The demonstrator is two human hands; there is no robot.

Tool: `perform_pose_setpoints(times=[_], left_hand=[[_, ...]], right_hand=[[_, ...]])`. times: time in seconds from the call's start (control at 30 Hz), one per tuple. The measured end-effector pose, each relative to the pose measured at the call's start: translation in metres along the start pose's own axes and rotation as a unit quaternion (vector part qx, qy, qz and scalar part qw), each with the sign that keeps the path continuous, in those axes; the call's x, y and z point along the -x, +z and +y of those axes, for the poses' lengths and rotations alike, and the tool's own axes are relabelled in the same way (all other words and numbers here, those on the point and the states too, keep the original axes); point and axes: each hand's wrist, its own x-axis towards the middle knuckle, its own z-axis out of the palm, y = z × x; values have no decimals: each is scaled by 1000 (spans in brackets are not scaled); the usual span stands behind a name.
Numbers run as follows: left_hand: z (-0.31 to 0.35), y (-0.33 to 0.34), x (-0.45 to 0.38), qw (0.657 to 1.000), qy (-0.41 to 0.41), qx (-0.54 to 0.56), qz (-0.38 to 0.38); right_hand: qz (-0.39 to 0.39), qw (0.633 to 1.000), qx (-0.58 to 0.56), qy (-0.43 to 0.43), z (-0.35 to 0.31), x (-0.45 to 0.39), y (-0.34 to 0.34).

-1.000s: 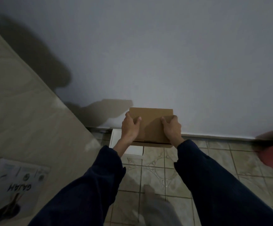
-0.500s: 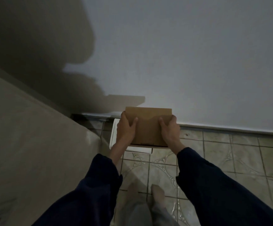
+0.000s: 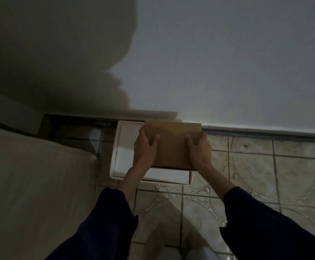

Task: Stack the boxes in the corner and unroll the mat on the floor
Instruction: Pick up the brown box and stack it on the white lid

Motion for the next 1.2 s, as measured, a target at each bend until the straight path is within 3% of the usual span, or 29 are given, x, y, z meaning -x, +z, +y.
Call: perform_pose_setpoints(times=[0.47,0.63,0.83,1.2], left_hand=[[-44,32,-48,1000,-2,20,-2],[-41,31,-57,999,3,23,-39],[-39,21,-44,998,-43,26,-41],[62,-48,34,989,1,-94,-111]], right_hand=[[10,1000,-9,-17,33,-44,41],[21,1000,-22,3,33,-46,42],[23,1000,10,10,25,-36,35],[-26,999,3,32,-67,45,-35]])
